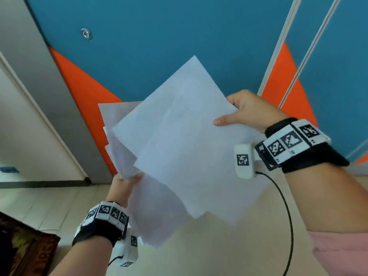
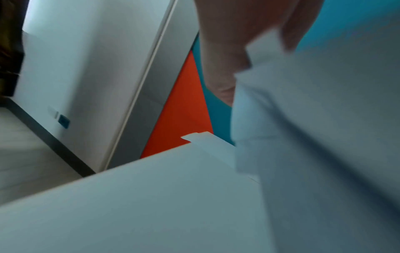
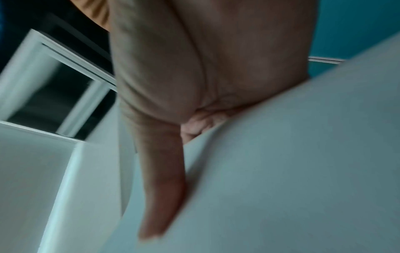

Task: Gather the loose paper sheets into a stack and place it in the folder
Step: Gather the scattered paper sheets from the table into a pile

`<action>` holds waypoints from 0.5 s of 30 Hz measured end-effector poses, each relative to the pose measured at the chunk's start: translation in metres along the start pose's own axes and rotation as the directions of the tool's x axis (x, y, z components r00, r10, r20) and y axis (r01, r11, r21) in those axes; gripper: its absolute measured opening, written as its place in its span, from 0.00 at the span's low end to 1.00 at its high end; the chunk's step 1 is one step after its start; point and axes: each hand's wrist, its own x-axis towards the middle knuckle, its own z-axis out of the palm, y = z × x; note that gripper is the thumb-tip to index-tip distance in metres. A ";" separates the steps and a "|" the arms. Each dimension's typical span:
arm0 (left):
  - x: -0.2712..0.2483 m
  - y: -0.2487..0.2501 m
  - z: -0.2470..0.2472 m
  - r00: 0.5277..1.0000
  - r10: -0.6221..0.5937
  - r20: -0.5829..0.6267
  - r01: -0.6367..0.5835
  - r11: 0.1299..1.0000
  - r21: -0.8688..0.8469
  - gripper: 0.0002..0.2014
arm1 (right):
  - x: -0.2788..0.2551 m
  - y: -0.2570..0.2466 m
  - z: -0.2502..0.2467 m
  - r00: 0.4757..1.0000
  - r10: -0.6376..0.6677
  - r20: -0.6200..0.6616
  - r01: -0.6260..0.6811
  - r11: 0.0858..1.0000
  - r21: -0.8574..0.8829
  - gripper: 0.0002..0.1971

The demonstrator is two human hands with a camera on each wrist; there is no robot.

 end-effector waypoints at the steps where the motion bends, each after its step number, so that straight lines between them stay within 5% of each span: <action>1: -0.002 0.002 0.006 0.999 0.002 0.032 -0.002 1.000 0.004 0.09 | 0.006 0.014 0.005 0.999 0.051 0.001 -0.050 0.994 0.092 0.18; 6: -0.030 0.016 0.058 0.979 -0.026 0.202 0.006 0.995 0.101 0.04 | -0.003 0.104 0.031 0.961 0.276 0.014 -0.225 0.751 0.621 0.20; 9: -0.037 0.017 0.083 0.960 -0.134 0.244 0.118 0.990 0.078 0.07 | -0.017 0.148 0.045 0.924 0.378 0.062 -0.287 0.575 0.766 0.27; 12: -0.045 0.014 0.105 0.941 -0.225 0.254 0.211 0.974 0.080 0.11 | -0.031 0.179 0.048 0.884 0.396 0.247 -0.437 0.518 0.735 0.45; 15: -0.048 0.010 0.119 0.906 -0.261 0.332 0.266 0.963 0.032 0.27 | -0.040 0.197 0.041 0.865 0.458 0.204 -0.453 0.541 0.709 0.26</action>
